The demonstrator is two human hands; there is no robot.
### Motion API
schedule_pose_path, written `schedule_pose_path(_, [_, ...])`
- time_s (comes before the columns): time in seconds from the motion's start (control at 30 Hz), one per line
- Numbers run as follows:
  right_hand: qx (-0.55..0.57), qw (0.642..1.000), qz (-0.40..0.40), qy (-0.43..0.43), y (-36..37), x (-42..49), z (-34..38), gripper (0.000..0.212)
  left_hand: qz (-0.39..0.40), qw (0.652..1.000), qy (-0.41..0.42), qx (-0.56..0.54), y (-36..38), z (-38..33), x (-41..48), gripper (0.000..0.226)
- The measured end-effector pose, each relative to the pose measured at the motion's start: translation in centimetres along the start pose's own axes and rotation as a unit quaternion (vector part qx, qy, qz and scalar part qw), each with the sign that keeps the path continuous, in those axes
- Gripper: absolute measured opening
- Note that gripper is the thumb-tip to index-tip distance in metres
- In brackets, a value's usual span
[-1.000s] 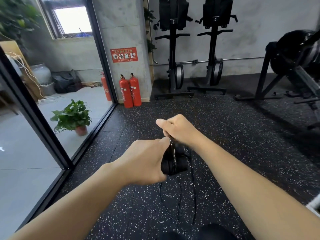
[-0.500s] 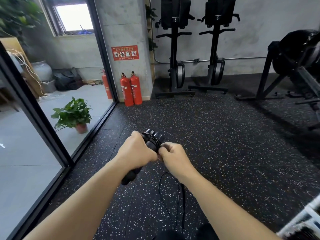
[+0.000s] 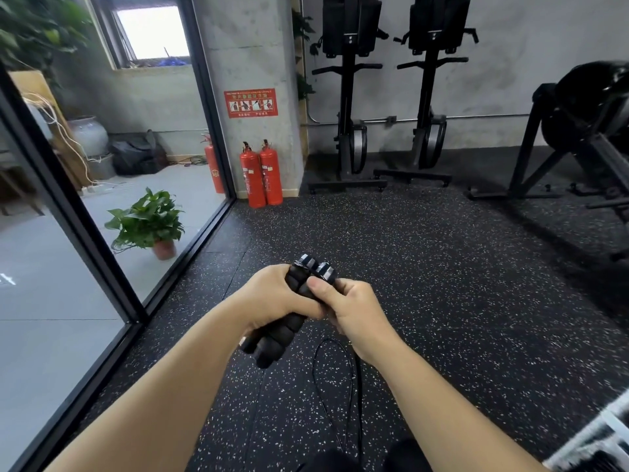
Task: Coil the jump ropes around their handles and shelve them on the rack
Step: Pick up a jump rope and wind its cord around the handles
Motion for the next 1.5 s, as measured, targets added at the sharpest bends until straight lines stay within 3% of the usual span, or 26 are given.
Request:
schedule_pose_path(0.07, [0.018,1.0,0.001,-0.01,0.0,-0.4,0.5,0.017,0.027,0.999,-0.012,-0.03,-0.1,0.2,-0.3,0.029])
schedule_pose_path(0.17, [-0.003,1.0,0.021,-0.022,0.0,-0.6,1.0,0.017,-0.006,0.999,0.003,-0.038,-0.2,0.5,-0.5,0.031])
schedule_pose_path(0.27, [-0.122,0.992,0.02,-0.026,-0.3,-0.3,0.9,0.034,-0.059,0.998,0.009,-0.024,-0.4,0.6,-0.5,0.035])
schedule_pose_path(0.33, [-0.264,0.964,0.007,-0.039,-0.8,-0.1,0.8,0.043,-0.079,0.997,-0.001,-0.01,-0.8,0.6,-0.3,0.035])
schedule_pose_path(0.5, [-0.524,0.849,-0.017,-0.07,-1.2,-1.6,3.1,0.037,-0.117,0.987,-0.031,0.101,-2.4,0.8,0.3,0.043])
schedule_pose_path(0.67, [-0.596,0.786,-0.05,-0.158,-0.9,-2.2,8.1,0.049,-0.107,0.95,-0.031,0.293,-2.4,-0.6,-0.2,0.035])
schedule_pose_path(0.87, [-0.621,0.744,-0.015,-0.245,-0.4,0.8,11.3,0.057,-0.009,0.883,0.045,0.467,0.0,-3.4,-1.4,0.044])
schedule_pose_path(0.97, [-0.616,0.75,0.004,-0.24,-1.1,2.4,11.0,0.06,0.044,0.865,0.103,0.489,1.0,-4.3,-2.3,0.039])
schedule_pose_path(1.17, [-0.568,0.801,0.034,-0.185,-2.1,3.9,8.7,0.069,0.084,0.831,0.172,0.522,1.8,-5.8,-3.7,0.038])
schedule_pose_path(1.37, [-0.358,0.929,0.088,-0.031,-3.2,4.1,4.0,0.06,0.107,0.878,0.182,0.43,2.0,-5.4,-3.9,0.037])
schedule_pose_path(1.5, [-0.274,0.952,0.11,0.075,-2.5,3.7,1.6,0.037,0.108,0.935,0.161,0.297,1.8,-4.3,-3.3,0.035])
Point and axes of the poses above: each hand's wrist, its own x-axis towards the middle knuckle, its own y-axis out of the palm, z = x × y, the point moved 5 cm from there along x, towards the middle knuckle, and after that the axes turned 6 degrees about -x, right-handed, at the moved point
